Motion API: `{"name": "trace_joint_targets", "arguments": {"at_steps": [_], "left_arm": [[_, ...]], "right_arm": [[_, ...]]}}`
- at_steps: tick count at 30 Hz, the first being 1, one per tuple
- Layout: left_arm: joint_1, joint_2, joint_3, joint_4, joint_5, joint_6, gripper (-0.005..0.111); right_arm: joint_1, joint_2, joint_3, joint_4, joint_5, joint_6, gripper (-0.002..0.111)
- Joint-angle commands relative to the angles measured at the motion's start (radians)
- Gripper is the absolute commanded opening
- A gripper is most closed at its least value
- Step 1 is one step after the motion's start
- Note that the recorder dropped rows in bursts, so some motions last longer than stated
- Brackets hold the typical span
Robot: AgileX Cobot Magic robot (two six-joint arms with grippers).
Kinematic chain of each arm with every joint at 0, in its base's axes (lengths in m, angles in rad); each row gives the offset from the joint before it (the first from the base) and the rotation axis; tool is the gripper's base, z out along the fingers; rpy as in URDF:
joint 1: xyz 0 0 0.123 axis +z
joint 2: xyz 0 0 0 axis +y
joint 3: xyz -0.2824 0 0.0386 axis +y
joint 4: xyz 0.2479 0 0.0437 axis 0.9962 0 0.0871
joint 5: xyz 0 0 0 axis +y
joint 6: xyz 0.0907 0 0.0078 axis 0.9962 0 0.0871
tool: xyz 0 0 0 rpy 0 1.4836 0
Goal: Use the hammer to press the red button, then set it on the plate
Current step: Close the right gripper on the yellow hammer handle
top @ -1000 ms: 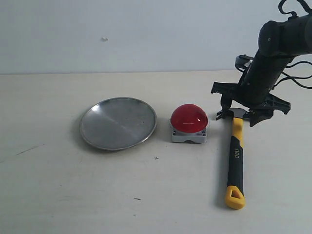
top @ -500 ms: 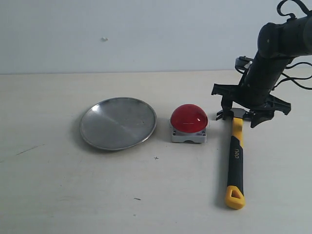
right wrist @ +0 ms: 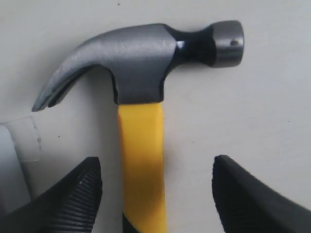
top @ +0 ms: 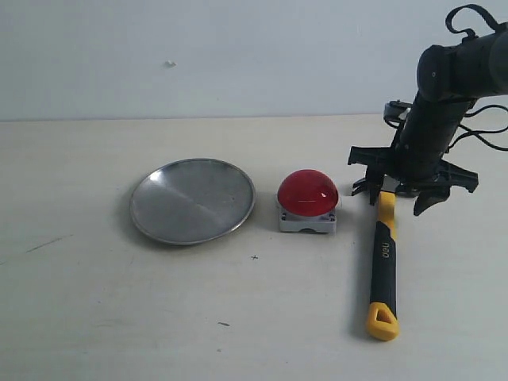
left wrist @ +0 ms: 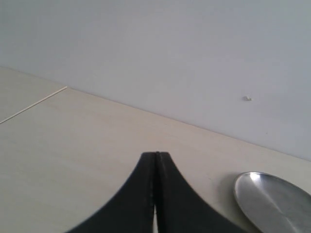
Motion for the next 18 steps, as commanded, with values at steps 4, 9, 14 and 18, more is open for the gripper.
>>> {"name": "trace_joint_targets", "arguments": {"at_steps": [4, 9, 14, 18], "left_arm": [[-0.007, -0.007, 0.0, -0.003, -0.001, -0.005, 0.0], [-0.007, -0.007, 0.0, -0.003, -0.001, -0.005, 0.0], [-0.007, -0.007, 0.0, -0.003, -0.001, -0.005, 0.0], [-0.007, -0.007, 0.0, -0.003, -0.001, -0.005, 0.0]], "right_arm": [[0.002, 0.051, -0.005, 0.016, 0.017, -0.02, 0.062], [0.002, 0.053, -0.005, 0.016, 0.002, -0.02, 0.044], [0.002, 0.053, -0.005, 0.016, -0.087, -0.02, 0.012], [0.002, 0.053, -0.005, 0.013, -0.137, -0.073, 0.0]]}}
